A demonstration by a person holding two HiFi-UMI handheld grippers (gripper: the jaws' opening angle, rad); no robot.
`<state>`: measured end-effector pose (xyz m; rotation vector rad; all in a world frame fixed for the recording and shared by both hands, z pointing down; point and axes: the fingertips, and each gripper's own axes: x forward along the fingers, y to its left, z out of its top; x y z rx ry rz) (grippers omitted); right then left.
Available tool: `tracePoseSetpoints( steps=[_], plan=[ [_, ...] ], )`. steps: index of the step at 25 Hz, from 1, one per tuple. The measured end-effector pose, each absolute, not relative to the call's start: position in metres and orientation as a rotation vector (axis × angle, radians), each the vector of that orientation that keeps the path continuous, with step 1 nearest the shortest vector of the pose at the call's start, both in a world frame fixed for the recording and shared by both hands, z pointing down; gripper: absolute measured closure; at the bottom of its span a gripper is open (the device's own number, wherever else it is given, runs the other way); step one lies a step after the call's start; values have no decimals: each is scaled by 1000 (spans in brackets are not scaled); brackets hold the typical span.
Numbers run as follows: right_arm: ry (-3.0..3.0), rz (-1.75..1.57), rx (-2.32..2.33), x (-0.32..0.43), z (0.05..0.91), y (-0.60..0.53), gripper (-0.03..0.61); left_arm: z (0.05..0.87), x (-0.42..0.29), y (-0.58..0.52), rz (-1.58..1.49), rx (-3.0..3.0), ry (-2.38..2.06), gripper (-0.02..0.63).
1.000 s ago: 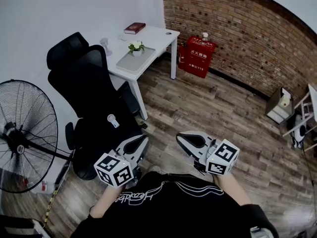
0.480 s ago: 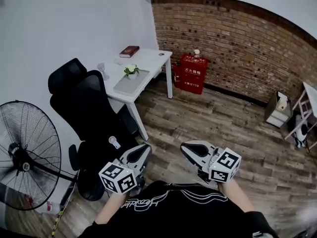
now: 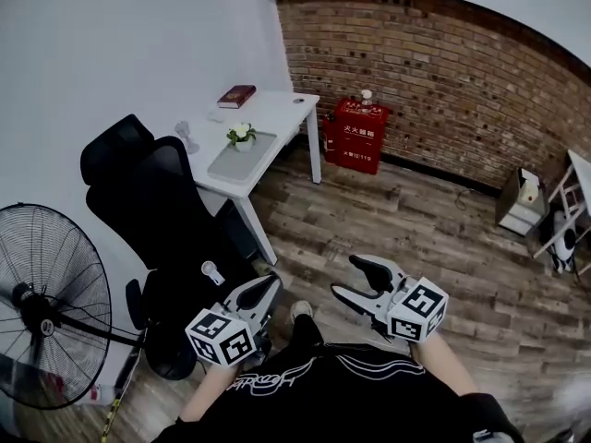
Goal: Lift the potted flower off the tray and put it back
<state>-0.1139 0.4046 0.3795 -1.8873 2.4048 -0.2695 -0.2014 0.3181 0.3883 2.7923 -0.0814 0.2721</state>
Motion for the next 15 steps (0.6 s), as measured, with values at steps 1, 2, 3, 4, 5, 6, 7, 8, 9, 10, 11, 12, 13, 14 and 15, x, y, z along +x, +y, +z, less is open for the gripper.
tracePoseSetpoints(
  steps=[1,2,3,4,5,6,7,8,9,10,11,12,13,14,15],
  plan=[
    [2409,-281,-1893,-110,384,398,301,393,-198,311,275,2783,-87,568],
    [2414,-293,-1898,-106,389,390,296,397,-194,304,278,2774,-92,568],
    [2417,-301,-1903,-101,392,382,274,400,-190,295,282,2766,-95,568],
    [2417,-304,-1907,-96,395,371,250,403,-184,284,285,2761,-97,568],
    [2416,-307,-1909,-90,397,359,236,405,-178,272,288,2757,-99,568],
    [2415,-315,-1910,-83,399,347,227,406,-171,259,292,2752,-102,568],
    [2416,-330,-1909,-76,401,334,221,407,-164,247,298,2744,-105,568],
    [2415,-348,-1908,-69,403,322,215,409,-157,234,307,2733,-108,568],
    [2412,-365,-1909,-61,406,309,212,411,-150,221,317,2723,-111,568],
    [2408,-380,-1911,-52,408,294,206,414,-143,207,328,2713,-113,568],
    [2404,-396,-1915,-43,411,278,197,416,-134,192,339,2704,-114,568],
    [2401,-412,-1916,-35,415,262,192,419,-126,176,350,2695,-115,568],
    [2402,-431,-1914,-28,418,245,188,421,-118,160,359,2687,-116,568],
    [2406,-451,-1909,-21,421,228,180,422,-110,143,364,2680,-119,568],
    [2412,-471,-1904,-14,425,212,178,422,-102,126,366,2674,-125,568]
  ],
)
